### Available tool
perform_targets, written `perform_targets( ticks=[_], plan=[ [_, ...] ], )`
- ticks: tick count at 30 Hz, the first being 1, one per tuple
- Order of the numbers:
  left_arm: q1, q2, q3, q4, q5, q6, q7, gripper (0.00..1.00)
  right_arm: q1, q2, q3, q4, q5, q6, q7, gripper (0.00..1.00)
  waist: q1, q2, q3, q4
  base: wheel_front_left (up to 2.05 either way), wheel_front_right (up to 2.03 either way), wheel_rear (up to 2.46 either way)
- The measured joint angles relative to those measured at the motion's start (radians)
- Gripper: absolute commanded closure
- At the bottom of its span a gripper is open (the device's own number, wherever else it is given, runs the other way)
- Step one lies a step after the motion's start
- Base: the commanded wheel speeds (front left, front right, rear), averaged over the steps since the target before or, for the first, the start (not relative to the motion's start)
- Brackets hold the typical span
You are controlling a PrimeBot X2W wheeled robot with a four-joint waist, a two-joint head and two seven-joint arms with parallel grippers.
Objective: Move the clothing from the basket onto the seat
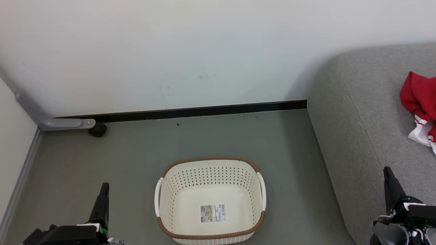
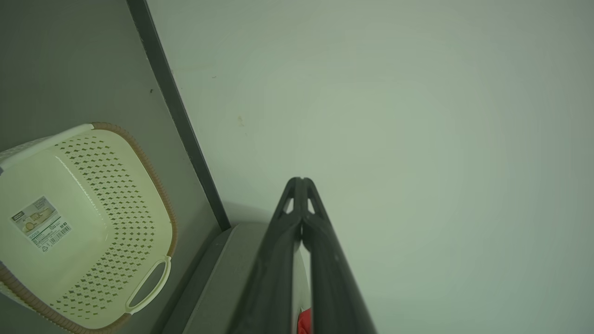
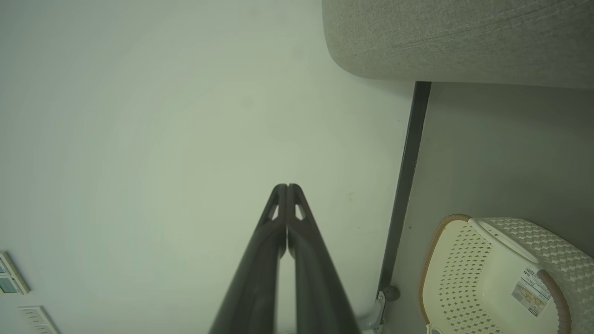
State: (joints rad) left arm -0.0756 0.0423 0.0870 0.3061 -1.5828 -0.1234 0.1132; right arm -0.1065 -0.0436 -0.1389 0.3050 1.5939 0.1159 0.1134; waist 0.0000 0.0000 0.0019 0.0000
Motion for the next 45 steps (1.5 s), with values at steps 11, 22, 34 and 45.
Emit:
perform_targets(
  ticks=[11,22,34,45],
  plan=[
    [0.0,0.0,0.0,-0.001,0.0,0.0,0.0,1.0,0.0,0.0,0.0,0.0,0.0,0.0,0.0,1.0,0.0,0.0001,0.0,0.0,0.0,0.0,0.0],
    [0.0,0.0,0.0,-0.002,0.0,0.0,0.0,1.0,0.0,0.0,0.0,0.0,0.0,0.0,0.0,1.0,0.0,0.0,0.0,0.0,0.0,0.0,0.0],
    [0.0,0.0,0.0,-0.003,0.0,0.0,0.0,1.0,0.001,0.0,0.0,-0.001,0.0,0.0,0.0,1.0,0.0,0.0,0.0,0.0,0.0,0.0,0.0],
    [0.0,0.0,0.0,-0.003,0.0,0.0,0.0,1.0,0.002,0.0,0.0,-0.001,0.0,0.0,0.0,1.0,0.0,0.0002,0.0,0.0,0.0,0.0,0.0]
  ],
)
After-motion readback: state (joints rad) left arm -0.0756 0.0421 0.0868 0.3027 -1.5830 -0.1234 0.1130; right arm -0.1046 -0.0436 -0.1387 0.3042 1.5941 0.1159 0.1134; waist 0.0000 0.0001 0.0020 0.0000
